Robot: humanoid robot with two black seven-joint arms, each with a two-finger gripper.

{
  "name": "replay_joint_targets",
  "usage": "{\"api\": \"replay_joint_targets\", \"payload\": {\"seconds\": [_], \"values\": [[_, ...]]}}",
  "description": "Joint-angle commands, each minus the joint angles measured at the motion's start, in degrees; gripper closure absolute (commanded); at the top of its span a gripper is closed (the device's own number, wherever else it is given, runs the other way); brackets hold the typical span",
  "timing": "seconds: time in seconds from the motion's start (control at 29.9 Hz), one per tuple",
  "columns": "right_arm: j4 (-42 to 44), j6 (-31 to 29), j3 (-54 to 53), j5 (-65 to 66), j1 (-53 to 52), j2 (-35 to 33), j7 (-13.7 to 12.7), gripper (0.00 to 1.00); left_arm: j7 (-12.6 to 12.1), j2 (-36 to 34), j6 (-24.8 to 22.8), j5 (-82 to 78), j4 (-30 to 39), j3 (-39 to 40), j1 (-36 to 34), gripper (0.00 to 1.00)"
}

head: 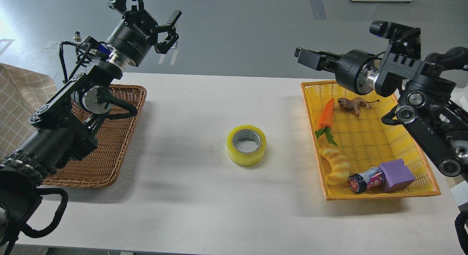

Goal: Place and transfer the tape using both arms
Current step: 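Withdraw the right gripper back above the yellow basket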

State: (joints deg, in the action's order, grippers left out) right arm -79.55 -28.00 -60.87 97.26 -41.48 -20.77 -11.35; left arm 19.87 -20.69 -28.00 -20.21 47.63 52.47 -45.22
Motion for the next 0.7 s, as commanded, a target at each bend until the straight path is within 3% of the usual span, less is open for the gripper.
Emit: {"api": "replay_joint_targets", "payload": {"seconds": [0.0, 0.3, 0.67], "values": [[-0.26, 0.00, -5.56, -6.35, 2.01, -0.15, 4.65, 0.02, 0.00, -0.14, 0.00, 0.00, 0.00, -0.09, -0.04, 0.02], [0.71, 0.00, -17.25, -21.91, 6.32, -0.07, 14.15, 0.02, 0.00, -0.84, 0.00, 0.00, 0.00, -0.09, -0.13, 0.02], [13.79, 0.00, -28.33, -48.71, 7.20, 6.26, 14.78, 0.02, 0.00, -1.55, 0.00, -0.09, 0.00, 0.00, -0.13, 0.02]]}}
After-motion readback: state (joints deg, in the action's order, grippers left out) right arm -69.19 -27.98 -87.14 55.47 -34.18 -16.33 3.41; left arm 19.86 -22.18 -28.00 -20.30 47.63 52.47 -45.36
